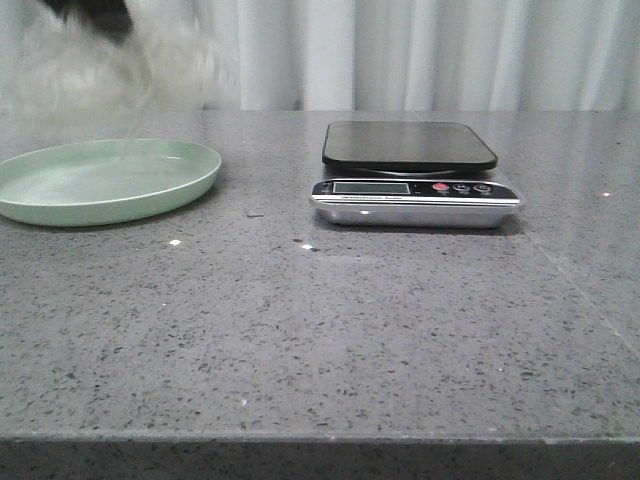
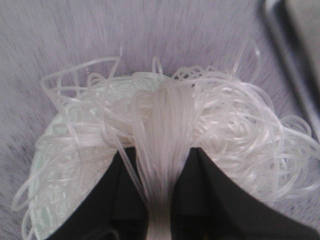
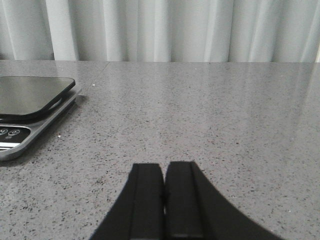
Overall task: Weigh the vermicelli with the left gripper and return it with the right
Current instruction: 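Lift the vermicelli with the left gripper and carry it over the scale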
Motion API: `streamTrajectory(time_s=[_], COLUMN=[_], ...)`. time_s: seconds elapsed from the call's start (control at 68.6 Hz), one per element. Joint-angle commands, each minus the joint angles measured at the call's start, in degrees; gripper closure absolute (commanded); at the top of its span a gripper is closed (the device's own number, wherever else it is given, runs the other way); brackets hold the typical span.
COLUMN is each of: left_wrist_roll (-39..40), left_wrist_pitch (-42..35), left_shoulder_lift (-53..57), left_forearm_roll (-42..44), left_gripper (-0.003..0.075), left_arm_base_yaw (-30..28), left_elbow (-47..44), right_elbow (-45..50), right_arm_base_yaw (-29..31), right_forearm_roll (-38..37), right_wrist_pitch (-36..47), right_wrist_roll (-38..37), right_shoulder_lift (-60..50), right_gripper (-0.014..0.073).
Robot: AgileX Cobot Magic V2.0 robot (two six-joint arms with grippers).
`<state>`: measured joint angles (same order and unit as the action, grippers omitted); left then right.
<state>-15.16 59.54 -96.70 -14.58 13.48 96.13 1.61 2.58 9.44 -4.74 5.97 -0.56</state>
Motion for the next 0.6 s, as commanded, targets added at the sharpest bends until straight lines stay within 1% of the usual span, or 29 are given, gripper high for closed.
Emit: streamTrajectory(time_s=[0.0, 0.073, 0.131, 0.233, 0.394, 0.583], left_wrist_roll=[-0.04, -0.04, -0.04, -0.04, -0.04, -0.04], left_wrist_pitch=[-2.31, -4.23, -7.69, -13.25, -19.10, -24.96], left_shoulder_lift=[3.54, 3.54, 3.54, 2.79, -0.61, -6.20], left_forearm_roll=[-2.01, -2.01, -2.01, -1.18, -0.17, 0.35], left_gripper=[0.0577, 0.0577, 0.0577, 0.0577, 0.0577, 0.0577], left_arm_base_yaw=[2.40, 4.78, 7.68, 12.18, 18.66, 23.28], left_elbow=[7.15, 9.87, 11.05, 11.17, 11.26, 12.37], right_elbow=[-0.45, -0.45, -0.45, -0.45, -0.45, -0.45], right_arm_base_yaw=[-0.14, -0.14, -0.14, -0.14, -0.14, -0.14], right_forearm_roll=[-0.60, -0.60, -0.60, -0.60, -0.60, -0.60], right_wrist_pitch=[4.74, 4.74, 4.74, 4.74, 4.74, 4.74], right_wrist_roll=[-0.11, -0.11, -0.11, -0.11, -0.11, -0.11], right_shoulder_lift=[-0.95, -0.95, -0.95, -0.95, -0.95, -0.95], right_gripper=[0.0443, 0.0443, 0.0443, 0.0443, 0.0443, 0.0443])
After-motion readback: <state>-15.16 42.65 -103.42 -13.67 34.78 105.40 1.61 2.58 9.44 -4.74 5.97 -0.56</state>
